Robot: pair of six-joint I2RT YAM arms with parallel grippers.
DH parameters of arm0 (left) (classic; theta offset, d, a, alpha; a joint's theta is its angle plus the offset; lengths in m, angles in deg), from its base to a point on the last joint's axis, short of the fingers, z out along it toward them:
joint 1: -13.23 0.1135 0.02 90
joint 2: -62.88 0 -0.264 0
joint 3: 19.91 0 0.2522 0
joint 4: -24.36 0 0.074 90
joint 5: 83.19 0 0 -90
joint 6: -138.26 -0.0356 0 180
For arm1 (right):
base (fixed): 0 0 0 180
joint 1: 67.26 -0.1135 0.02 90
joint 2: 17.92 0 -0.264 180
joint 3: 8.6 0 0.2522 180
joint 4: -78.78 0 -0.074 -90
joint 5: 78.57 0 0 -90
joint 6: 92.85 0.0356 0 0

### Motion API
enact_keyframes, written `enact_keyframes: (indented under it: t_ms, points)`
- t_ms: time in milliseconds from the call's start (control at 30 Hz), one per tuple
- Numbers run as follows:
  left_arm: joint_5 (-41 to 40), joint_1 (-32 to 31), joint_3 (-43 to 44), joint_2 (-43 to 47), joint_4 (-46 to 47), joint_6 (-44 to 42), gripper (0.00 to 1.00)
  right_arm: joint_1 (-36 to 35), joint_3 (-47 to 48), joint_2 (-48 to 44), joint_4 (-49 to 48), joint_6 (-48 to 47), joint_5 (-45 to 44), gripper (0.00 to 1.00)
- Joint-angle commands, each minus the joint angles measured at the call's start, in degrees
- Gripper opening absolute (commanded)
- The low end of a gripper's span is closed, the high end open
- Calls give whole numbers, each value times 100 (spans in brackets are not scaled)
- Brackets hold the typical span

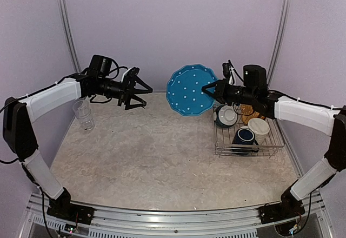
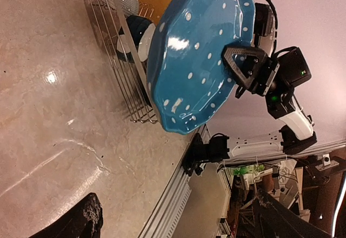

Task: Unload the mixed dishes from the dish rack
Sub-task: Pass from the right arm to the left

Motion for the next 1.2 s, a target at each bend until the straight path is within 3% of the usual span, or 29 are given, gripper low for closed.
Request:
enact_keyframes:
  t_ms: [0, 200, 500, 833, 1167]
  points:
    - [397, -116, -57, -148, 274, 213, 91, -335, 196, 215, -1812, 590, 450, 0]
    - [527, -174, -65, -239, 354, 263, 83, -634, 376, 622, -2241, 817, 544, 0]
    - [637, -172, -100, -339, 487, 416, 56, -805, 411, 976, -2871, 1247, 736, 0]
    - [330, -172, -125, -286, 383, 359, 50, -926, 432, 1187, -3230, 1478, 831, 0]
    - [405, -80, -161, -287, 499, 415, 23, -969, 417, 1510, -3571, 1763, 974, 0]
